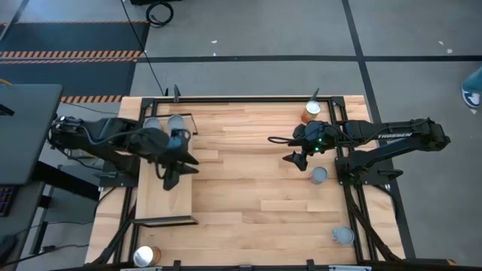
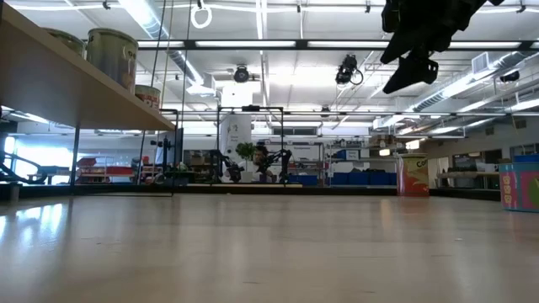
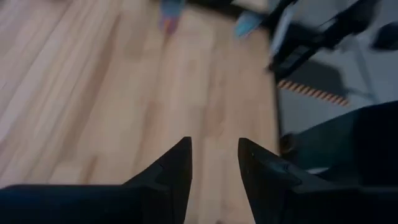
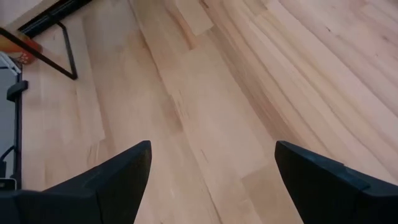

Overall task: Pick and place cans onto a shelf
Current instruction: Put the canned peas on the shelf

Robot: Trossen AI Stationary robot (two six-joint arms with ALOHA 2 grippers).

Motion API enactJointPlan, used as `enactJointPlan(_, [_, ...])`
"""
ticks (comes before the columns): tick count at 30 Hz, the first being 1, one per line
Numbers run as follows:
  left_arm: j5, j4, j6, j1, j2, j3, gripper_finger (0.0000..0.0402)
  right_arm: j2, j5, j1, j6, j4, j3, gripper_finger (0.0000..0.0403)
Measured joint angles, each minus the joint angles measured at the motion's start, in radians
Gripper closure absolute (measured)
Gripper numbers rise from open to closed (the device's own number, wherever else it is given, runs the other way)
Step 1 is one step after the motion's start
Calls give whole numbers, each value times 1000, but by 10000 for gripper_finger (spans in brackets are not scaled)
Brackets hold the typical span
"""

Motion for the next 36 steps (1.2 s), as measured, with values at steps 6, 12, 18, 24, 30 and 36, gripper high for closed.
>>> enactJointPlan(6, [-58, 151, 7, -104, 0, 0, 267, 0, 27, -20, -38, -133, 37, 54])
enactJointPlan(12, [-208, 158, 9, -173, 0, 0, 267, -3, 99, -20, -83, -415, 131, 54])
enactJointPlan(18, [-289, 158, 10, -179, 0, 0, 267, -6, 131, -21, -24, -513, 134, 52])
enactJointPlan(24, [-329, 160, 36, -179, 15, 0, 267, -8, 116, -27, 52, -580, 96, 19])
enactJointPlan(30, [-366, 161, 43, -176, 15, -2, 267, -6, 48, -16, 108, -574, -66, 7])
enactJointPlan(36, [-372, 166, 36, -176, 15, -2, 266, 0, -40, -13, 199, -489, -155, 4])
